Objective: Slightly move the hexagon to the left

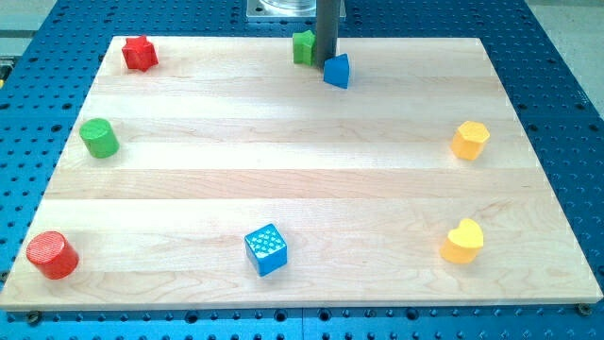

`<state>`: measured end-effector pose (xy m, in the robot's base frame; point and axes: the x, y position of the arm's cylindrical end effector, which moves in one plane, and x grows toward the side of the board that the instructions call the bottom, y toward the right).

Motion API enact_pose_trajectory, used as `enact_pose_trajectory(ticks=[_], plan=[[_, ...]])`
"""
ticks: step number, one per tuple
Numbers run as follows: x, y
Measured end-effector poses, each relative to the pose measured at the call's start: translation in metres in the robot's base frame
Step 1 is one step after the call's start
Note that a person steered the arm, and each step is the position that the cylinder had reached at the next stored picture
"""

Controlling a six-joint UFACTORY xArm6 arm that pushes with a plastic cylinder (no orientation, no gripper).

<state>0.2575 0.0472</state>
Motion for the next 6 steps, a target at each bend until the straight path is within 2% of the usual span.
enact_pose_trajectory(ticks=[1, 3, 4, 5, 6], plan=[[0.031, 0.032], [0.056, 0.086], [0.057, 0.147], [0.061, 0.237], [0.127, 0.254]])
